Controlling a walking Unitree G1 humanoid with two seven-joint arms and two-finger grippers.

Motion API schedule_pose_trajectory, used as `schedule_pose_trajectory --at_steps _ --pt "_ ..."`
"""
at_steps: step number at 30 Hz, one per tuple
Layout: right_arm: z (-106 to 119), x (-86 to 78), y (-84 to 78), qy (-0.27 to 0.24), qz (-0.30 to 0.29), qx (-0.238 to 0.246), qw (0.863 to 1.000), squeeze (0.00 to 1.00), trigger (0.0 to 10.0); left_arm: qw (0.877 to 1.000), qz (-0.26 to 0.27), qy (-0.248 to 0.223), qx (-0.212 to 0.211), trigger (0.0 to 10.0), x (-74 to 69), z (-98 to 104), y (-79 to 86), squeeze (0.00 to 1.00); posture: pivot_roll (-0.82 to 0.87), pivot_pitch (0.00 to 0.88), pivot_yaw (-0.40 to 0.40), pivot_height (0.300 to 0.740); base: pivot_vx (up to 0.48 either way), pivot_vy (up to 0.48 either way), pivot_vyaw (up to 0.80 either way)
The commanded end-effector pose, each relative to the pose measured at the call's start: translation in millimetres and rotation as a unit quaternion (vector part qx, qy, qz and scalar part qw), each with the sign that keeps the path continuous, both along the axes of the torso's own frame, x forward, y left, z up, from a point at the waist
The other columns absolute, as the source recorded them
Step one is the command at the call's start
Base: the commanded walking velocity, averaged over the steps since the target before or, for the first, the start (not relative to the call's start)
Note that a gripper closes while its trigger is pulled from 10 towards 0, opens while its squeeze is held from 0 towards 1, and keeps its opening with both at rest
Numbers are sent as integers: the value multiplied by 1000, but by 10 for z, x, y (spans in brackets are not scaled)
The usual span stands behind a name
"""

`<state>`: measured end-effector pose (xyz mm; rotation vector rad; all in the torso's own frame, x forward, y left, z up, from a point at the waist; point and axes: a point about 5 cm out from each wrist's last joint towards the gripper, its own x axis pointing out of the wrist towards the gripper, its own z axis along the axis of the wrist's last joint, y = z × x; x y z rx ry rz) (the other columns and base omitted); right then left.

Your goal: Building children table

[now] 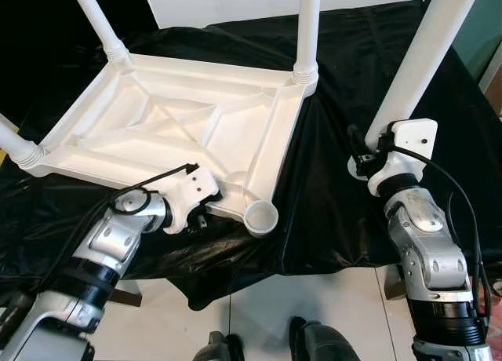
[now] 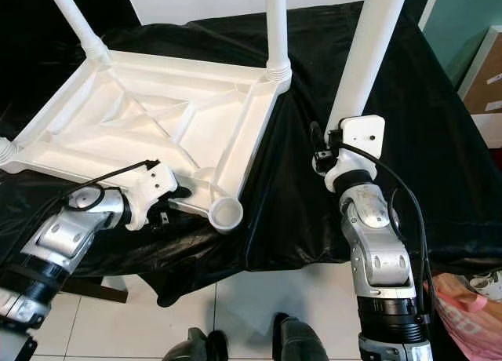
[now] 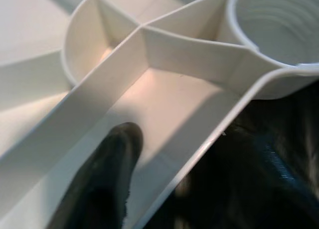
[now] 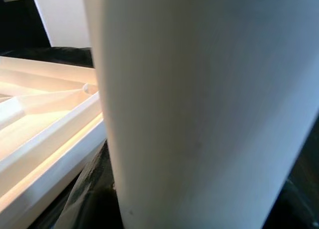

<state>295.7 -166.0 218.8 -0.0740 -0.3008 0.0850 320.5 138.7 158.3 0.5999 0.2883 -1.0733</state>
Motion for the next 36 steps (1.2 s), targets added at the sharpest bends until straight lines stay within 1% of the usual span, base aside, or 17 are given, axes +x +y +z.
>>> schedule_pose_trajectory --at_steps 1,5,8,10,13,14,16,17,18,20,22,23,24,29,30,35,36 --pt "4 -28 12 -5 2 1 1000 0 10000 1000 24 9 -2 0 17 -66 28 0 -155 202 82 740 0 0 0" --pt "4 -29 2 -5 -1 2 1000 0 10000 1000 23 2 1 0 42 -55 3 0 -156 203 84 740 0 0 0" --pt "2 -31 -10 -6 -5 3 1000 0 10000 999 29 -12 -13 0 86 -10 -72 0 -158 203 87 740 0 0 0" --pt "2 -31 -11 -6 -5 3 1000 0 10000 999 29 -16 -17 0 92 3 -92 0 -158 204 87 740 0 0 0" --pt "2 -31 -19 -6 -8 4 1000 0 10000 999 20 -29 -34 0 85 46 -192 0 -157 206 88 740 0 0 0" --pt "2 -29 -26 -6 -11 6 1000 0 10000 998 18 -41 -52 1451 84 83 -280 0 -155 206 88 740 0 0 0" --pt "2 -28 -27 -6 -11 6 1000 0 10000 997 21 -42 -58 1451 86 93 -302 0 -155 206 88 740 0 0 0" --pt "3 -27 -28 -7 -12 7 1000 0 10000 996 7 -59 -67 10000 70 123 -352 0 -152 208 86 740 0 0 0" --pt "3 -27 -28 -7 -12 7 1000 0 10000 996 7 -59 -67 10000 70 123 -352 0 -152 208 86 740 0 0 0" --pt "3 -25 -26 -7 -12 10 1000 0 10000 992 -13 -92 -89 10000 34 191 -443 0 -147 210 81 740 0 0 0" --pt "3 -25 -26 -7 -12 10 1000 0 10000 992 -13 -92 -89 10000 34 191 -443 0 -147 210 81 740 0 0 0" --pt "-5 -23 -21 -6 -12 12 1000 0 10000 990 -10 -92 -110 10000 24 215 -471 0 -151 209 77 740 0 0 0" --pt "-14 -20 -14 -5 -13 13 1000 0 10000 988 -6 -84 -132 10000 14 236 -482 1000 -160 203 71 740 0 0 0" --pt "-29 -18 -19 -2 -19 14 1000 0 10000 983 9 -108 -145 10000 26 312 -484 1000 -169 196 68 740 0 0 0" --pt "-39 -22 -32 -1 -24 17 1000 0 10000 981 9 -126 -147 10000 26 366 -488 0 -172 192 68 740 0 0 0" --pt "-52 -19 -62 2 -37 21 999 0 10000 978 18 -127 -163 10000 34 463 -486 0 -171 189 66 740 0 0 0" --pt "-54 -15 -73 2 -43 24 999 0 10000 975 15 -140 -173 10000 23 521 -485 0 -172 187 67 740 0 0 0"
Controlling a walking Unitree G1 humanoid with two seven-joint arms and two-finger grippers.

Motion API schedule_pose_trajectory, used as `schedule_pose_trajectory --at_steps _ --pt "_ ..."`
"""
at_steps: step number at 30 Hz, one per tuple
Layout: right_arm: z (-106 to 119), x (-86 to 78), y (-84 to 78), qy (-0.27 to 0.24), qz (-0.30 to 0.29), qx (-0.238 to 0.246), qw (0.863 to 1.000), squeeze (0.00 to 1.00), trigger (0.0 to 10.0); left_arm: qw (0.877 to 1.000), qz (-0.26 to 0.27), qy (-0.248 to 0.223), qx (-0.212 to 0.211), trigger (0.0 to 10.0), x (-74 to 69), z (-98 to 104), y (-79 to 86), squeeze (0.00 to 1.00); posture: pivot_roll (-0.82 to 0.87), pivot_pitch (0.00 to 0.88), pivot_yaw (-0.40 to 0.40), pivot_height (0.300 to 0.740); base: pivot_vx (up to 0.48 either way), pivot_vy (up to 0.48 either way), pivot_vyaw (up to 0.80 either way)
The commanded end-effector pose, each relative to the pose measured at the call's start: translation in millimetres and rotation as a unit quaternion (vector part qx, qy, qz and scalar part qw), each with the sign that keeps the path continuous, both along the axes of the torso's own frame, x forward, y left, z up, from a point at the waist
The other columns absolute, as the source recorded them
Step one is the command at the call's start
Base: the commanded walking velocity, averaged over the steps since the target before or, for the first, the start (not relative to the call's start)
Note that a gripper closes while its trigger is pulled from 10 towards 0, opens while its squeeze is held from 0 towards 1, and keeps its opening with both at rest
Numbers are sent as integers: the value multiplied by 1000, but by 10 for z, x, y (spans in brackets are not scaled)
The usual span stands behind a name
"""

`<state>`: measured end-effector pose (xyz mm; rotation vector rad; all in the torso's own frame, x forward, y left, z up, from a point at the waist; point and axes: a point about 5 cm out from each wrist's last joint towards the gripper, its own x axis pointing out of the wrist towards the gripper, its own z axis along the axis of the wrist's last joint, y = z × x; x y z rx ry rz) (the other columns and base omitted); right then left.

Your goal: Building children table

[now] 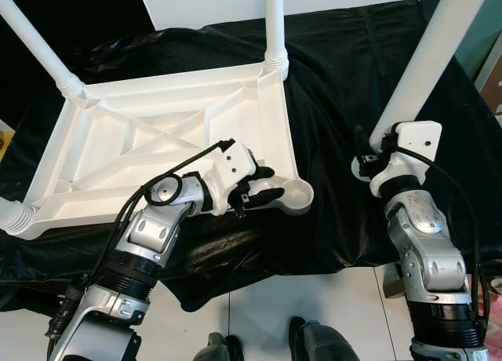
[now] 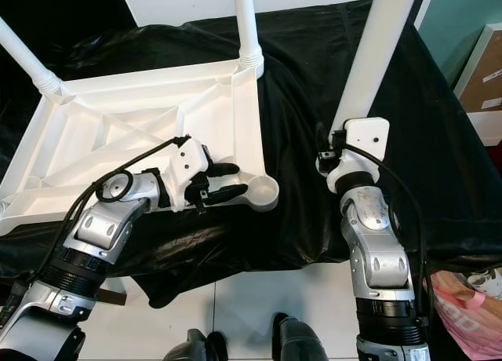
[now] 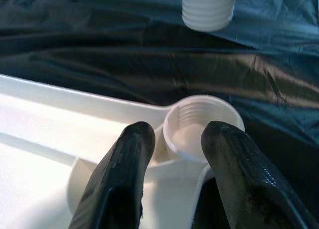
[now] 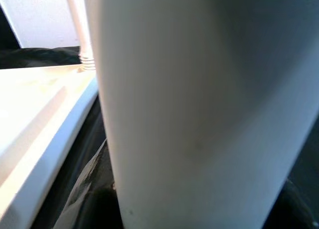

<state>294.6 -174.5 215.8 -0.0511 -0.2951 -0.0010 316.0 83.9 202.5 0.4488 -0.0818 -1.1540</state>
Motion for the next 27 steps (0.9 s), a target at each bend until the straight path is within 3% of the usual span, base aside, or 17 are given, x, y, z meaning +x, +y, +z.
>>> schedule_pose_trajectory --at_steps 1,3,4,7,11,15,17,27 --pt "-23 -1 4 0 -7 8 1000 0 10000 994 87 -51 -47 10000 59 144 63 0 -172 187 69 740 0 0 0" --pt "-23 -1 4 0 -7 8 1000 0 10000 994 87 -51 -47 10000 59 144 63 0 -172 187 69 740 0 0 0" --pt "-14 -2 3 -4 -12 7 1000 0 10000 989 97 -67 -89 10000 40 284 69 0 -172 190 69 740 0 0 0" --pt "-7 -8 11 -8 -13 3 1000 0 10000 984 111 -73 -117 10000 31 366 85 0 -171 195 71 740 0 0 0" --pt "-5 -21 22 -12 -13 -1 1000 0 10000 978 137 -97 -124 10000 43 418 126 0 -171 196 71 740 0 0 0" --pt "-15 -34 39 -14 -14 2 1000 0 10000 969 179 -79 -151 10000 93 432 211 0 -170 200 69 740 0 0 0" --pt "-32 -43 66 -15 -16 6 1000 0 10000 957 217 -62 -180 10000 118 431 291 0 -171 200 68 740 0 0 0" --pt "-46 -22 66 -14 -18 8 1000 0 10000 943 248 -49 -217 10000 113 426 323 0 -185 182 62 740 0 0 0"
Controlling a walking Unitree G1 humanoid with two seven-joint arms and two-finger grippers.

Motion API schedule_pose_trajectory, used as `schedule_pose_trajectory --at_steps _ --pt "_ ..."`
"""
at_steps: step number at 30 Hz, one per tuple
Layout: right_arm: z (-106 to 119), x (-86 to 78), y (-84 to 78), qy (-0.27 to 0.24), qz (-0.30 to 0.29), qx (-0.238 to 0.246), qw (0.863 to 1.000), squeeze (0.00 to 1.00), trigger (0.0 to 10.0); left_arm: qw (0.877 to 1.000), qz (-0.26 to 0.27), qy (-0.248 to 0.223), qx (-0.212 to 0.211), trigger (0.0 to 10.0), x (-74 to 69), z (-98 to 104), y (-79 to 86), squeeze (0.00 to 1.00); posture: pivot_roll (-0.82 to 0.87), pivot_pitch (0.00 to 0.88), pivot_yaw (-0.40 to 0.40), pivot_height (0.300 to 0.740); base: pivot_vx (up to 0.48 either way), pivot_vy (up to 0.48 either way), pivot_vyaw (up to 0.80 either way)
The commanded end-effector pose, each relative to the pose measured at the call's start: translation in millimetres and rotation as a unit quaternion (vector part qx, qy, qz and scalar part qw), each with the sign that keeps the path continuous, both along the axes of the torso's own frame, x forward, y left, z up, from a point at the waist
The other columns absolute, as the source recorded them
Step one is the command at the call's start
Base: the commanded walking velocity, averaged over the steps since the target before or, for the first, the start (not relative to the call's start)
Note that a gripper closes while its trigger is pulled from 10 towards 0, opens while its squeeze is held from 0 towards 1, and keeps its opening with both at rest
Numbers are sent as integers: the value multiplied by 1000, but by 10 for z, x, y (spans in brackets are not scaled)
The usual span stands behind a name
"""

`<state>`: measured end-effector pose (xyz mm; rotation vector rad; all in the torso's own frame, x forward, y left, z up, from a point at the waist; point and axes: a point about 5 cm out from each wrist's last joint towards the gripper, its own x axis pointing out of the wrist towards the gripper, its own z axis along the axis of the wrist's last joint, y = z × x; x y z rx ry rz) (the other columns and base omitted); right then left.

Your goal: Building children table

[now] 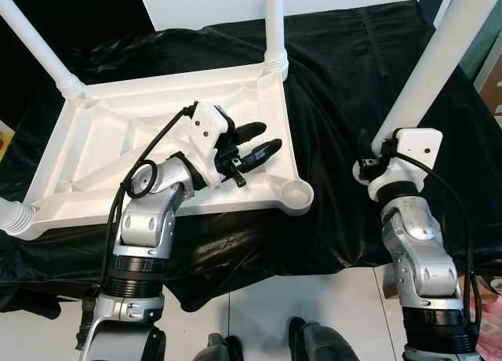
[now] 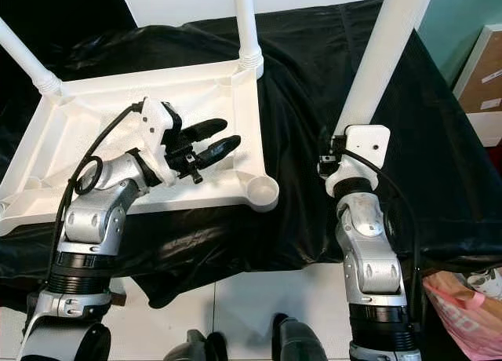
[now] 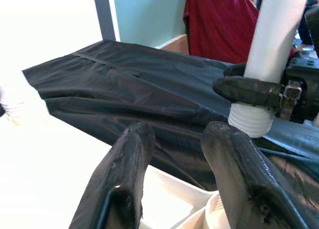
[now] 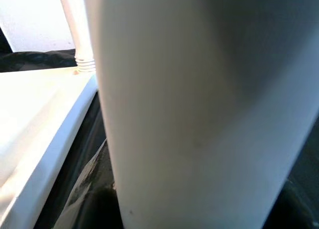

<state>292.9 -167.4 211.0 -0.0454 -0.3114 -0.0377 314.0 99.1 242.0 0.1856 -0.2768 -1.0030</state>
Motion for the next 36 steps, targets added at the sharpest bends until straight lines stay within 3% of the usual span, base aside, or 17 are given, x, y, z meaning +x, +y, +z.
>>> schedule_pose_trajectory --at_steps 1,22,31,36 --pt "1 -5 -5 -5 0 2 1000 0 10000 978 197 1 -64 10000 133 30 170 0 -185 182 62 740 0 0 0" --pt "81 -9 -80 -21 -10 -1 1000 0 10000 968 235 9 -84 10000 171 56 206 0 -202 211 63 740 0 0 0" --pt "129 -28 -27 -35 1 0 999 0 10000 960 264 8 -91 10000 159 63 254 0 -172 225 80 740 0 0 0" --pt "175 -49 7 -47 7 7 999 0 10000 964 254 8 -83 10000 145 60 282 0 -151 226 95 740 0 0 0"
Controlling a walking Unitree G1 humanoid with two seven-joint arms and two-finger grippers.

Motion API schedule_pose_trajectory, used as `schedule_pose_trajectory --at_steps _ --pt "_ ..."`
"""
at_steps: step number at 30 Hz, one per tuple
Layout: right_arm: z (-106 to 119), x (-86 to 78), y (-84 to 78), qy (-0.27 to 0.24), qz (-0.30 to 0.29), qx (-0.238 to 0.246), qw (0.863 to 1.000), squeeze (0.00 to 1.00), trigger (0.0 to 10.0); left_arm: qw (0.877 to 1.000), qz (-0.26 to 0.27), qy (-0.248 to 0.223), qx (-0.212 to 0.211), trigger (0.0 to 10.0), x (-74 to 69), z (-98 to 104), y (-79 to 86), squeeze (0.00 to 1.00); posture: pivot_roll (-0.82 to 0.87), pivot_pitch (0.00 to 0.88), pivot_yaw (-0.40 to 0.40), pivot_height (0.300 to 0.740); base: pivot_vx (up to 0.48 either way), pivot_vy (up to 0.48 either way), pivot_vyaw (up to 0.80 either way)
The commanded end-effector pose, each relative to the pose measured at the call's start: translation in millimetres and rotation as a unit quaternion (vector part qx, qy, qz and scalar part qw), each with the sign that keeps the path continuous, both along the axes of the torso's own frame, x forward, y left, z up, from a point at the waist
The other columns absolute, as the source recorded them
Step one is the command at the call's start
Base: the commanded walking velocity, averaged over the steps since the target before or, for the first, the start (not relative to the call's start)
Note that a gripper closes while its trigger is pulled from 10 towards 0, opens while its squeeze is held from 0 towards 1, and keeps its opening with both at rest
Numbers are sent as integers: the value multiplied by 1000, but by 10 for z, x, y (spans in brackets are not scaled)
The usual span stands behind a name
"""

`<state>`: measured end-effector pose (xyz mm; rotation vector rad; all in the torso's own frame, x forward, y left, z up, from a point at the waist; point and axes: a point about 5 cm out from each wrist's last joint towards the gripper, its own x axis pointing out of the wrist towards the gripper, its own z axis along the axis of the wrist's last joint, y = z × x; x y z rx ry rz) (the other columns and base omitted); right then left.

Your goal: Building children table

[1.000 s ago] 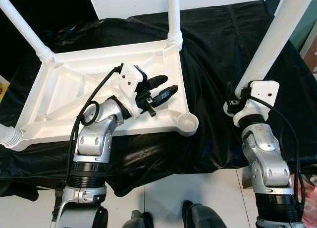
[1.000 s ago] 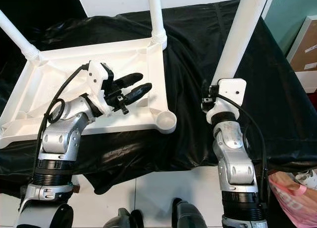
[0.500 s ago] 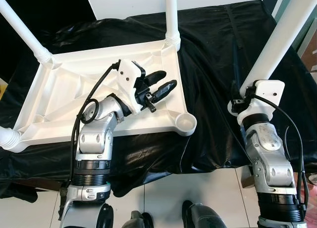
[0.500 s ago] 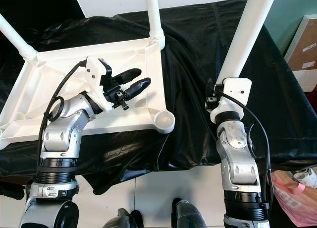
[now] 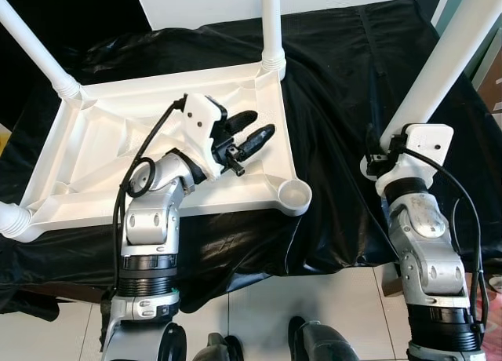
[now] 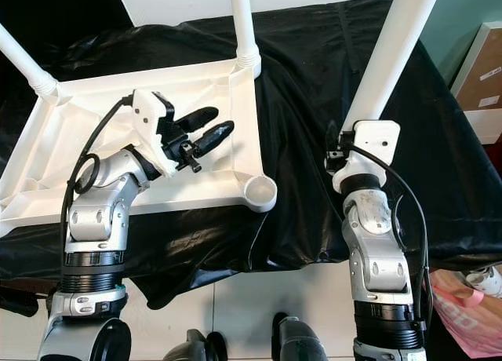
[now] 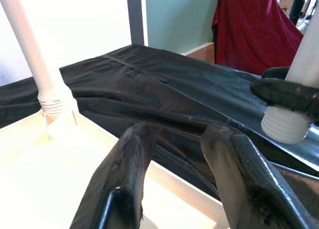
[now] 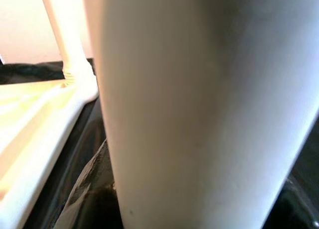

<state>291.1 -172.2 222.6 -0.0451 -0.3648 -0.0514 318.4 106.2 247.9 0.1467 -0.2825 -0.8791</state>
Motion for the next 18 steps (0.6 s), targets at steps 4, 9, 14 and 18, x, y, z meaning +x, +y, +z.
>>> schedule_pose_trajectory --at_steps 4,9,14,18 --pt "47 -60 94 -22 25 7 999 0 10000 982 179 9 -55 10000 59 -8 203 0 -141 230 96 740 0 0 0" --pt "42 -87 135 -25 41 5 999 0 10000 984 166 15 -59 10000 5 -23 202 0 -132 229 104 740 0 0 0" --pt "26 -120 177 -27 51 4 998 0 10000 986 154 25 -56 10000 -39 -40 226 0 -118 234 119 740 0 0 0" --pt "-25 -156 194 -23 55 9 998 0 10000 987 149 28 -57 10000 -62 -21 272 0 -102 241 129 740 0 0 0"
